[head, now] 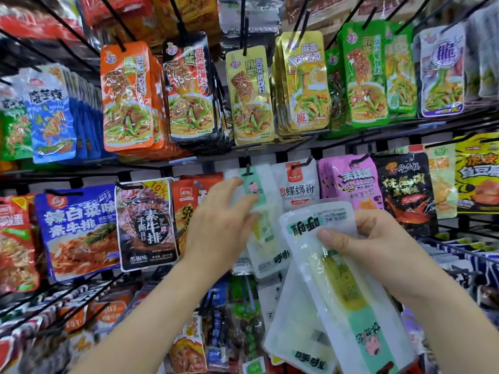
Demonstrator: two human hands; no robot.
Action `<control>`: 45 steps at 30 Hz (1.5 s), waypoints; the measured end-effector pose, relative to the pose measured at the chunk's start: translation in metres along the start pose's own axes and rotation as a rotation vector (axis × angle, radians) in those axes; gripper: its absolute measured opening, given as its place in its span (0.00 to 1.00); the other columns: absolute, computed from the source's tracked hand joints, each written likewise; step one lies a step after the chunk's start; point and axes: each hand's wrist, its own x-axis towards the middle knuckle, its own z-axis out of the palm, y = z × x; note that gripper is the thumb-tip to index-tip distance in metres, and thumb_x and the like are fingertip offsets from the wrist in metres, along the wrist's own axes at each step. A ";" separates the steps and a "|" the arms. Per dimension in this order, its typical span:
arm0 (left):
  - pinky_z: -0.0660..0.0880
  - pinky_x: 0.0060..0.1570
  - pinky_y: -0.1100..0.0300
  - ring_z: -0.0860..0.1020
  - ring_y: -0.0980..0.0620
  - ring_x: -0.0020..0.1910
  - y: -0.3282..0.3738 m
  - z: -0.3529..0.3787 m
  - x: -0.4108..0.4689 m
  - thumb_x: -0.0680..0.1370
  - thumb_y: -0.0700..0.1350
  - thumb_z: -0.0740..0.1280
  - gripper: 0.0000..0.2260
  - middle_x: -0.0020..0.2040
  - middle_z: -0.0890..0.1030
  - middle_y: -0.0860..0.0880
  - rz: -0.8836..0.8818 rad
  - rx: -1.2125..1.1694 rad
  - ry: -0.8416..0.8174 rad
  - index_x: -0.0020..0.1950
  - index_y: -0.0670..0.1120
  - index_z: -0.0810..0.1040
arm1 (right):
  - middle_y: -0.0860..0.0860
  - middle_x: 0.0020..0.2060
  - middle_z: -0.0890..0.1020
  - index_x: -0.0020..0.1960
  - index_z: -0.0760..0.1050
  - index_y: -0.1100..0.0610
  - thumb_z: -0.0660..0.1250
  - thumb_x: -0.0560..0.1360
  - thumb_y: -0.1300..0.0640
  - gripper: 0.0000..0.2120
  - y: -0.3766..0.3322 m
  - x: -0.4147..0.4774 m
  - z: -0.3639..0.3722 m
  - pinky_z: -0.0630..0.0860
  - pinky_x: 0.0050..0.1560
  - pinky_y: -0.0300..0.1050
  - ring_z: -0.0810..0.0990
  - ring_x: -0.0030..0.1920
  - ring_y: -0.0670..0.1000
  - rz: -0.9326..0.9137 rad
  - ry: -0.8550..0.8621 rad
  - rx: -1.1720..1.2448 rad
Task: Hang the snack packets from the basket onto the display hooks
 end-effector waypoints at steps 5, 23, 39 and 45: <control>0.63 0.70 0.46 0.59 0.38 0.75 0.002 0.012 0.003 0.74 0.53 0.72 0.29 0.76 0.59 0.37 -0.050 0.139 -0.371 0.73 0.52 0.66 | 0.59 0.40 0.86 0.40 0.85 0.60 0.70 0.67 0.59 0.07 0.003 0.007 0.003 0.80 0.34 0.42 0.86 0.38 0.55 0.016 -0.007 0.025; 0.59 0.72 0.56 0.62 0.50 0.73 0.010 0.003 -0.028 0.79 0.42 0.66 0.17 0.74 0.65 0.49 -0.373 -0.290 -0.172 0.68 0.48 0.74 | 0.56 0.39 0.86 0.37 0.85 0.56 0.72 0.63 0.58 0.04 0.009 0.016 0.015 0.83 0.41 0.50 0.86 0.39 0.55 -0.023 0.063 0.069; 0.81 0.47 0.58 0.82 0.57 0.48 0.026 -0.068 -0.043 0.76 0.27 0.61 0.27 0.48 0.84 0.56 -0.660 -0.979 -0.155 0.56 0.61 0.76 | 0.55 0.44 0.85 0.49 0.79 0.58 0.66 0.76 0.65 0.05 0.004 0.021 0.037 0.83 0.44 0.52 0.84 0.41 0.53 -0.121 0.504 0.457; 0.69 0.33 0.63 0.75 0.56 0.31 0.025 -0.086 -0.062 0.70 0.42 0.58 0.14 0.33 0.80 0.55 -0.756 -0.950 -0.138 0.40 0.50 0.83 | 0.60 0.57 0.82 0.62 0.74 0.60 0.62 0.79 0.67 0.13 0.010 0.020 0.033 0.79 0.57 0.56 0.83 0.52 0.55 -0.118 0.782 0.757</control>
